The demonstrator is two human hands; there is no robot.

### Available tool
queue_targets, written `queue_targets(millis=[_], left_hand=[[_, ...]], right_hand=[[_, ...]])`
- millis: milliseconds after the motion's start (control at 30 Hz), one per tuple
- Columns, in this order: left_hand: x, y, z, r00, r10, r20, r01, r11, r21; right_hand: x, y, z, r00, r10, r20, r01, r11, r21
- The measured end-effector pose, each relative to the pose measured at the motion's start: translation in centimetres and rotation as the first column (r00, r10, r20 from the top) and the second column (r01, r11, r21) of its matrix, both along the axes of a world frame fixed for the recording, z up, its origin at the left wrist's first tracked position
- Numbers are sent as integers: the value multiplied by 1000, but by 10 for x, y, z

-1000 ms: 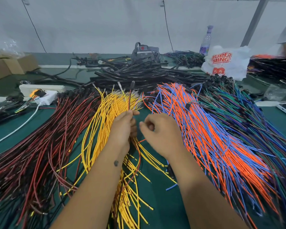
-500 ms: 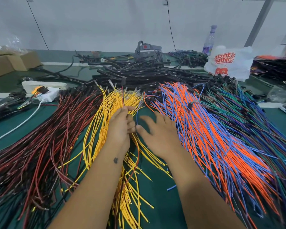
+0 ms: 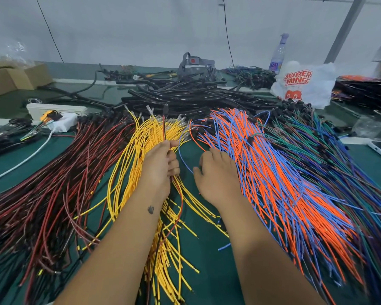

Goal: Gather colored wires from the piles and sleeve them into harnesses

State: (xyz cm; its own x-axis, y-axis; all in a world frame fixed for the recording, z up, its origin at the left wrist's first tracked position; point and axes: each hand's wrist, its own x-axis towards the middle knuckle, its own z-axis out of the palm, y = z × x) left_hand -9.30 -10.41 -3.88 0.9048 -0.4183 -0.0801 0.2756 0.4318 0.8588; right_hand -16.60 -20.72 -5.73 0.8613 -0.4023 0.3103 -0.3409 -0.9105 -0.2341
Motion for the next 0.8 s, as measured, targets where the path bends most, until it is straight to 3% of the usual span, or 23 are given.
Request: queue_targets(millis=[467, 600, 700, 800], left_hand=[[2, -7, -4, 996, 36, 83, -40, 999, 38], [4, -6, -6, 992, 125, 20, -125, 992, -7], [7, -4, -4, 989, 143, -34, -144, 987, -65], [8, 0, 1, 987, 68, -148, -96, 978, -186]], right_hand=[[10, 21, 7, 997, -53, -62, 47, 994, -97], [3, 13, 12, 981, -91, 170, 94, 995, -14], [-4, 6, 18, 916, 25, 400, -114, 973, 202], [-8, 14, 17, 922, 283, 264, -344, 912, 225]])
